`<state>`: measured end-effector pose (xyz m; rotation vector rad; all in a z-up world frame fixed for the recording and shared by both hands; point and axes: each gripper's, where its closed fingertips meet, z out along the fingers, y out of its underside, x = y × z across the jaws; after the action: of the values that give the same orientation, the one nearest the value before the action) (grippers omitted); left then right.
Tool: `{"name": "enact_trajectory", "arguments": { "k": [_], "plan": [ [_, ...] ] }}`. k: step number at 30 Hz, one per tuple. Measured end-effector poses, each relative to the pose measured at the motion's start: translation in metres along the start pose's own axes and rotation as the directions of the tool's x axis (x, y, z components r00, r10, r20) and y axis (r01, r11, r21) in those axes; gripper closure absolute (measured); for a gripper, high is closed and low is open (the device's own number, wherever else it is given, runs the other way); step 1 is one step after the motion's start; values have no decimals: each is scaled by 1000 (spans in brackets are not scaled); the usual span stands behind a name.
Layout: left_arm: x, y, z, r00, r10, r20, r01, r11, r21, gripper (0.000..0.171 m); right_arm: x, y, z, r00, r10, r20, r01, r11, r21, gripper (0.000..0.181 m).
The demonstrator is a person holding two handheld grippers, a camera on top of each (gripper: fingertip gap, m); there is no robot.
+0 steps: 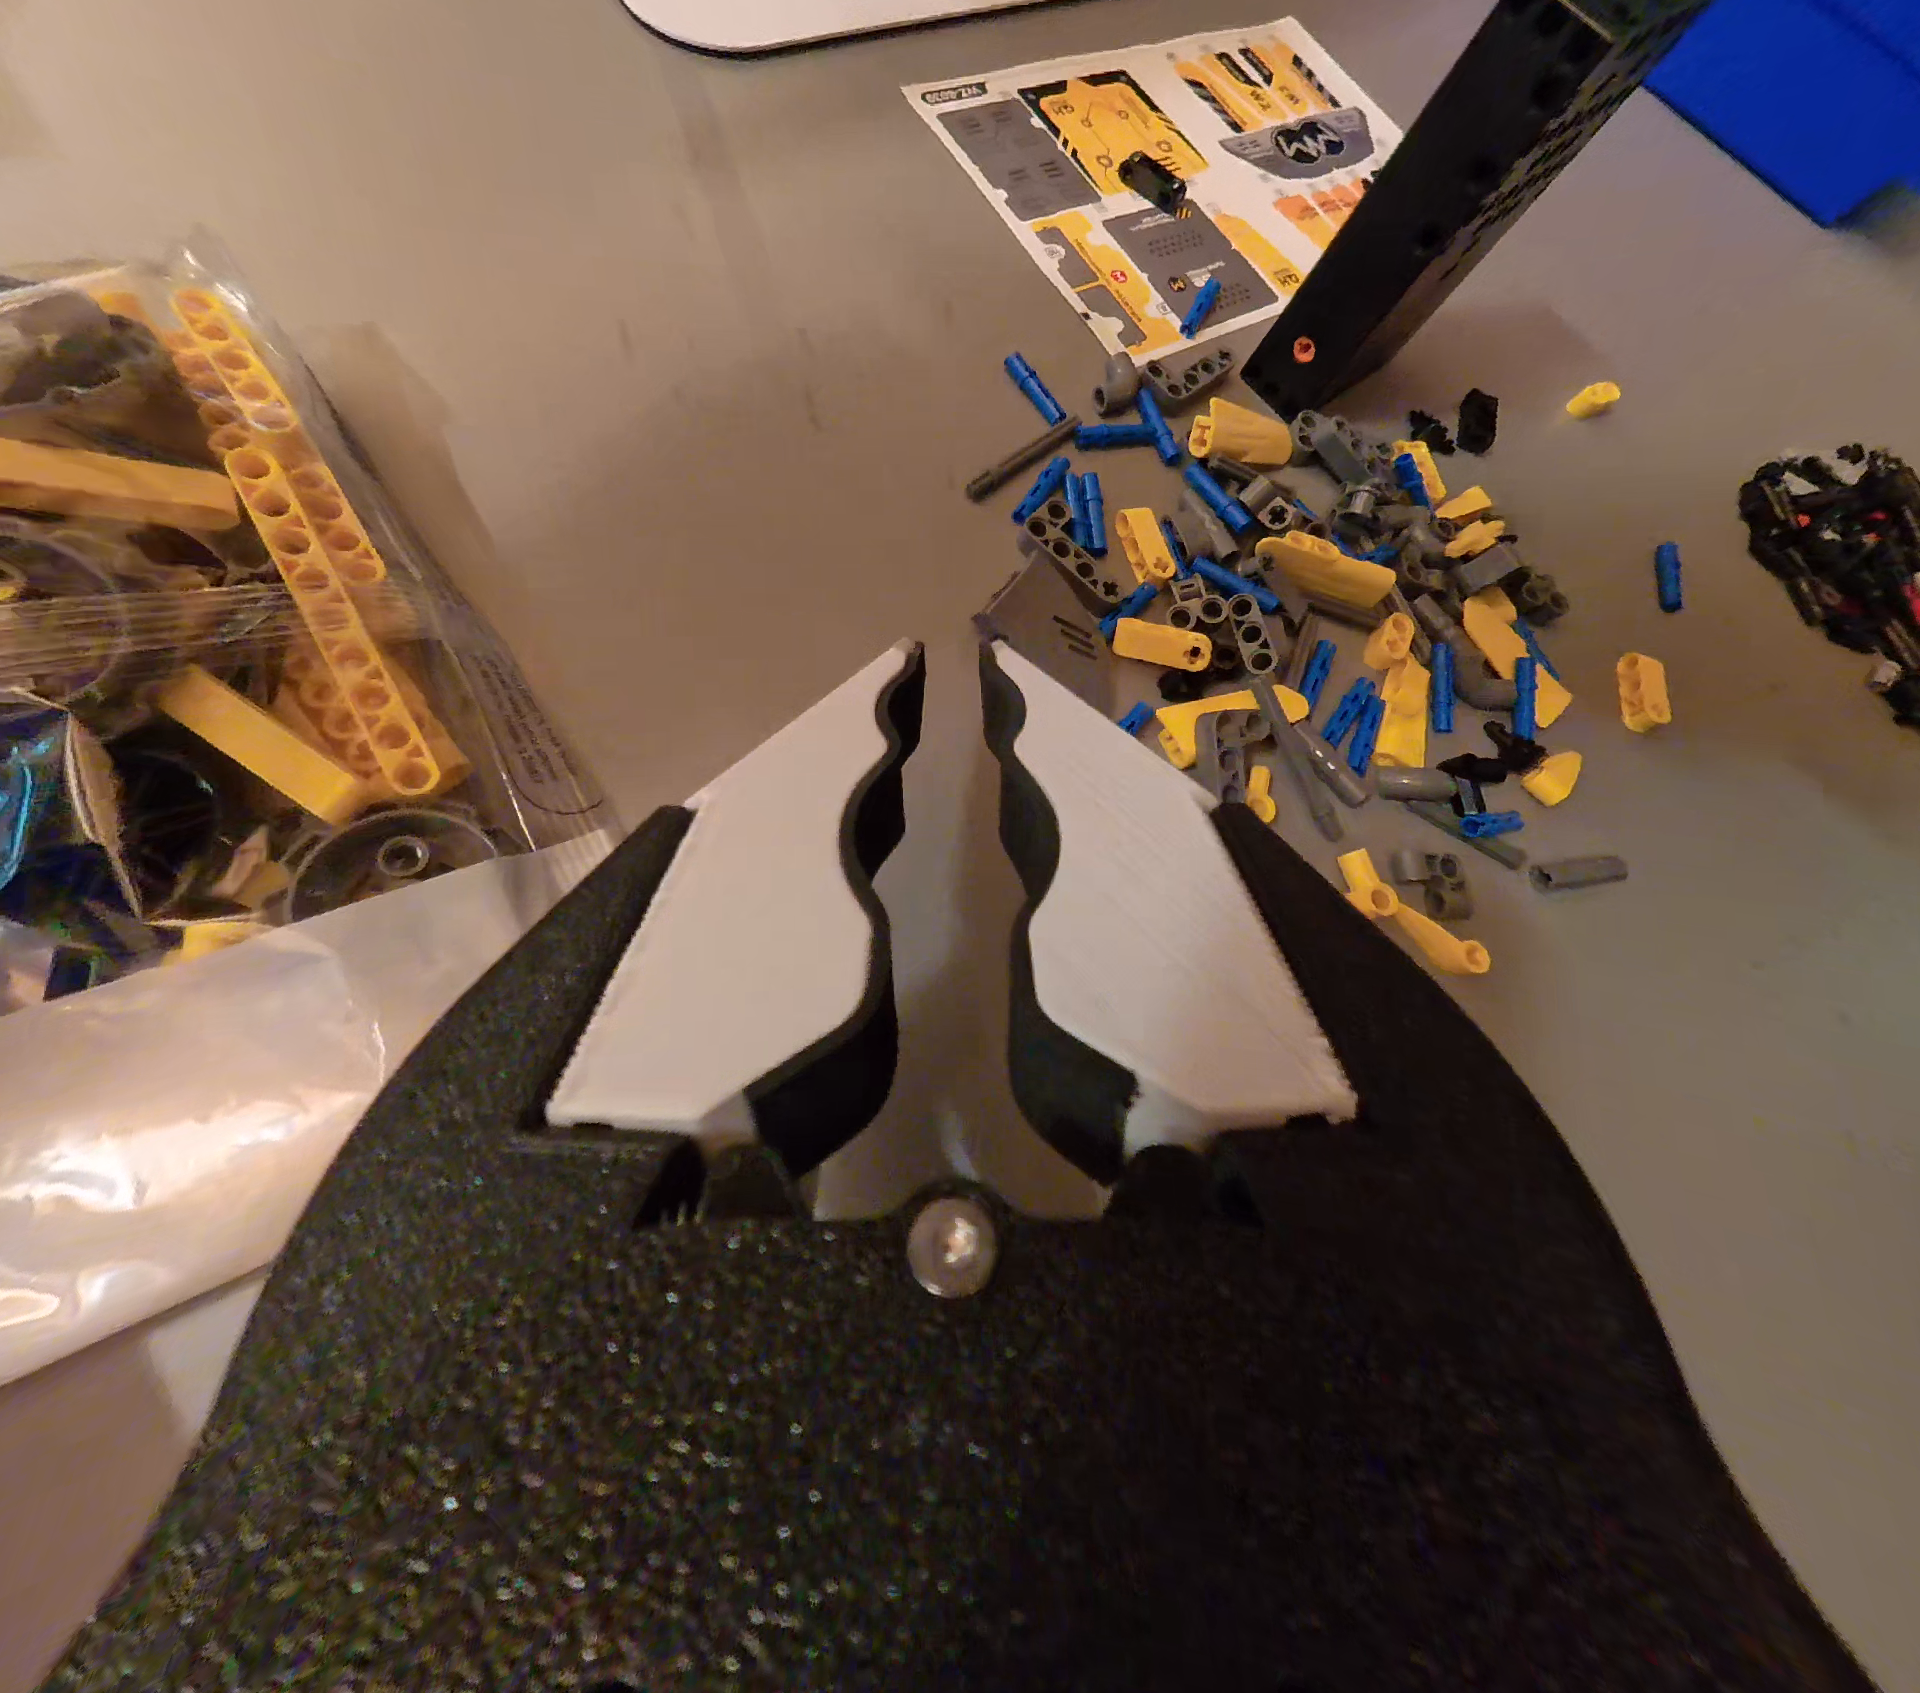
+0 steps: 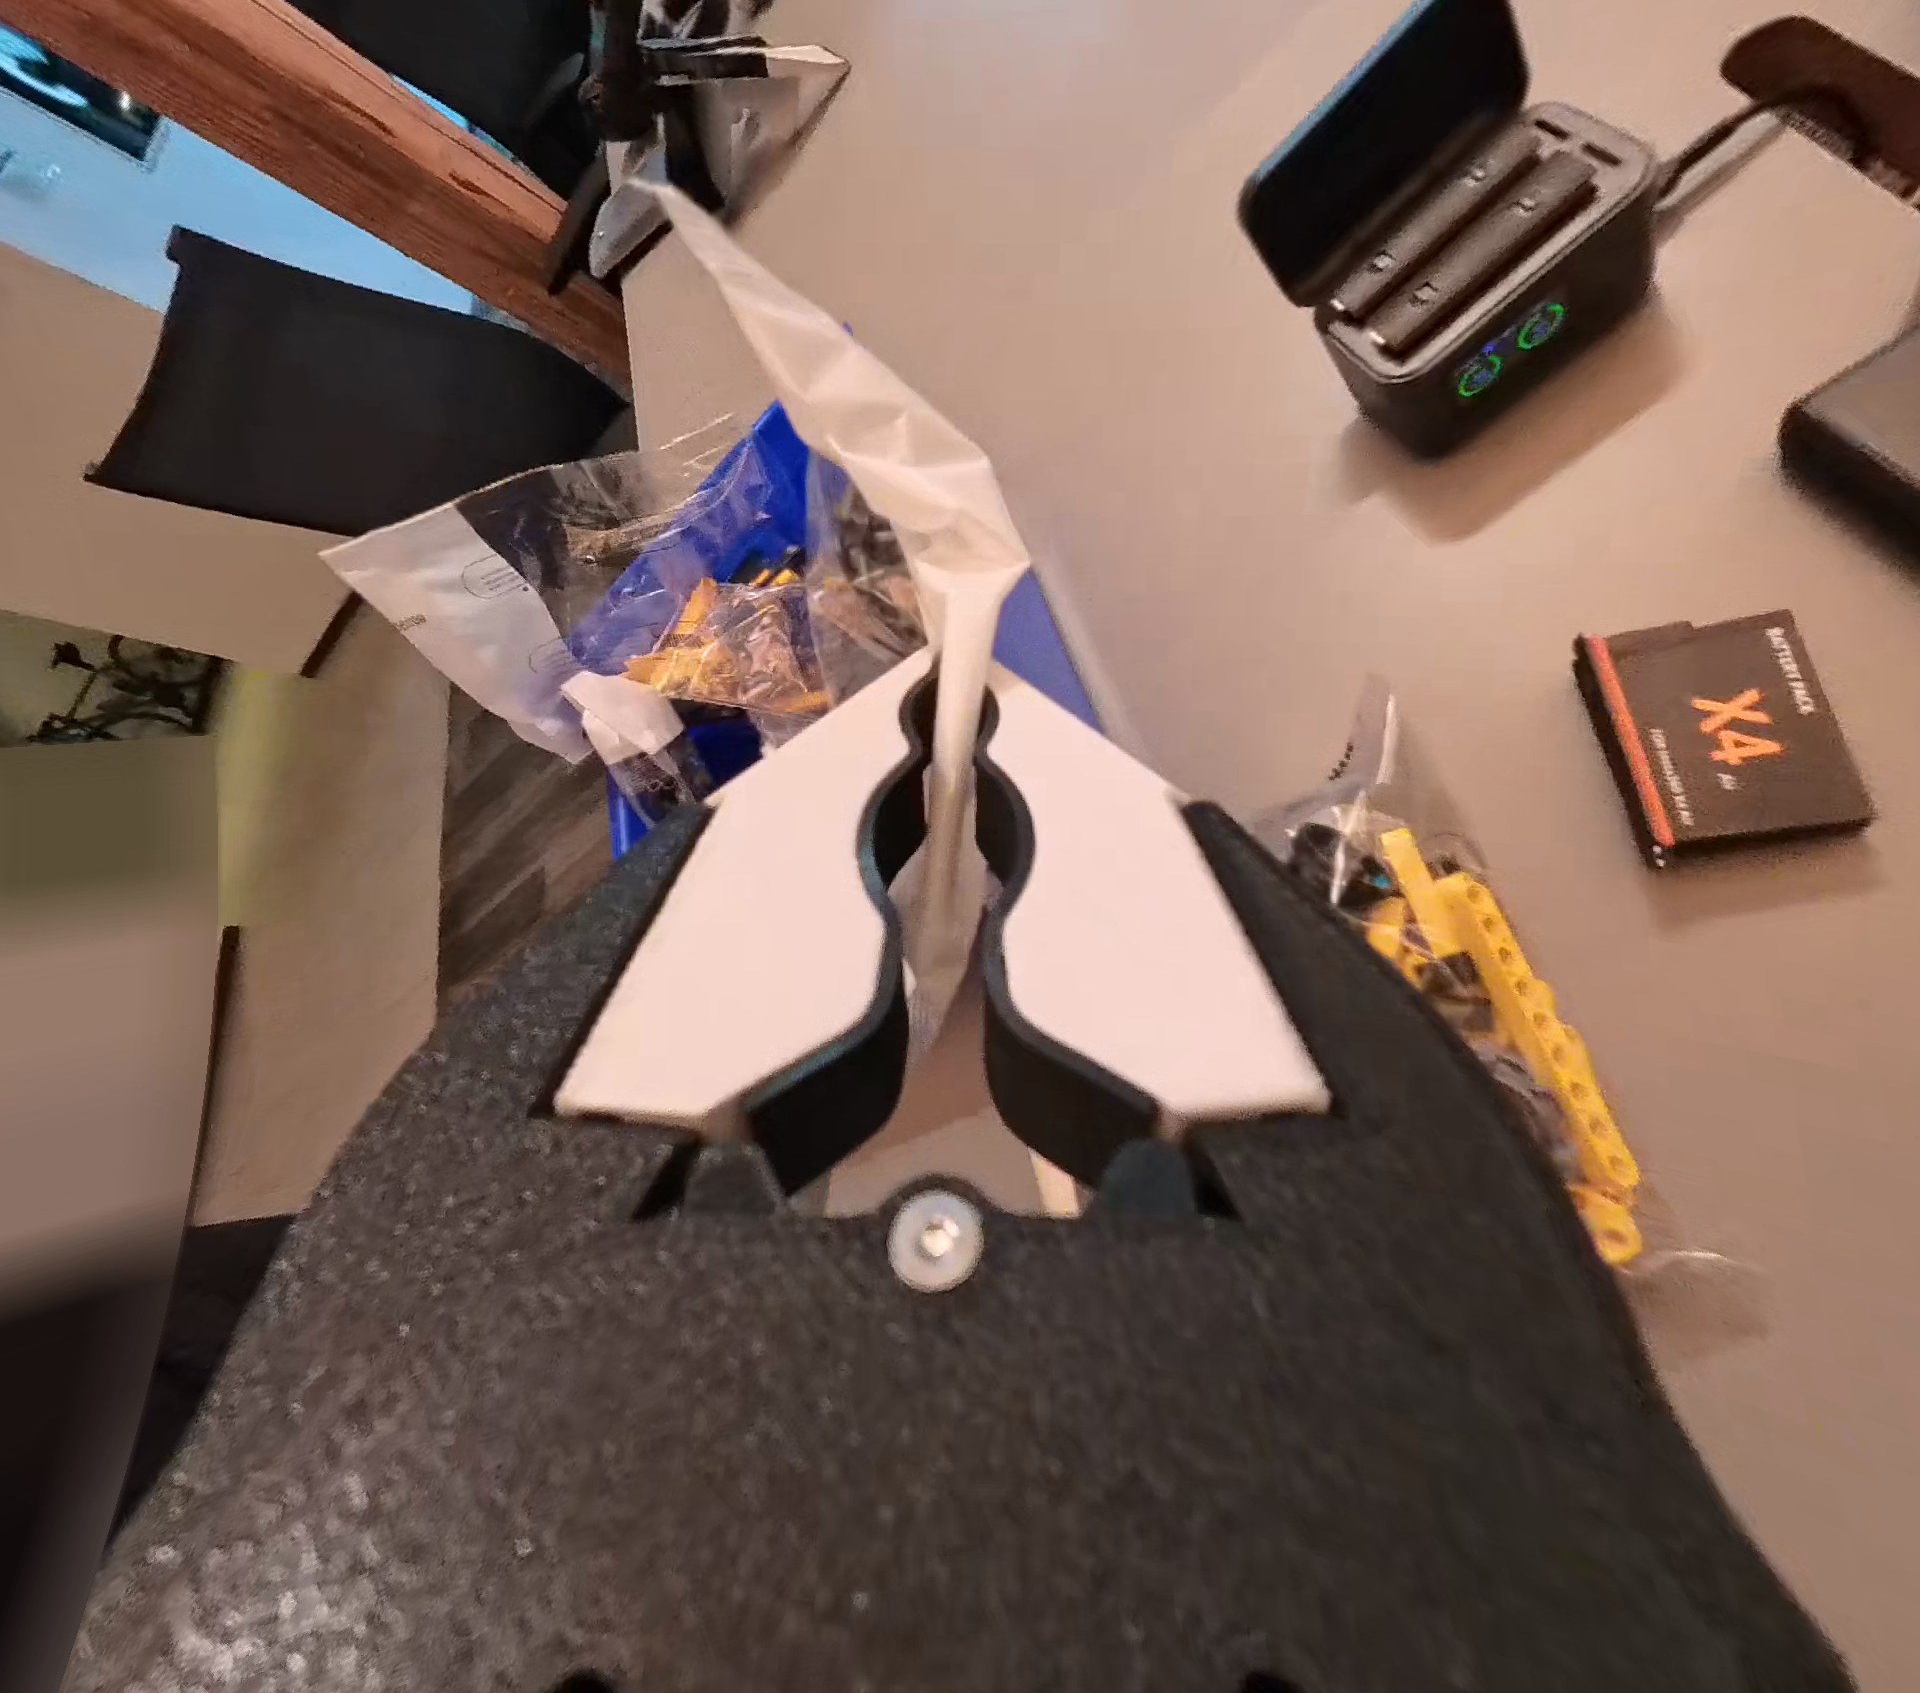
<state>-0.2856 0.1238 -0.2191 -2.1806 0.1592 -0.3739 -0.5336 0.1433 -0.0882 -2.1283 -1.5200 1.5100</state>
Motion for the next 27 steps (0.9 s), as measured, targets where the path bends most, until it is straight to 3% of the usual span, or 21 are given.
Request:
{"name": "enact_trajectory", "arguments": {
  "k": [16, 27],
  "plan": [
    [2, 5, 2, 1000, 12, -3, -12, 1000, -27, 162, 22, 4, -2, 999, 36, 15, -37, 999, 6, 181],
    [2, 6, 3, 1000, 13, -6, -13, 999, -33, 162, 12, 1, -3, 998, 28, 54, -29, 999, 27, 181]
  ]
}}
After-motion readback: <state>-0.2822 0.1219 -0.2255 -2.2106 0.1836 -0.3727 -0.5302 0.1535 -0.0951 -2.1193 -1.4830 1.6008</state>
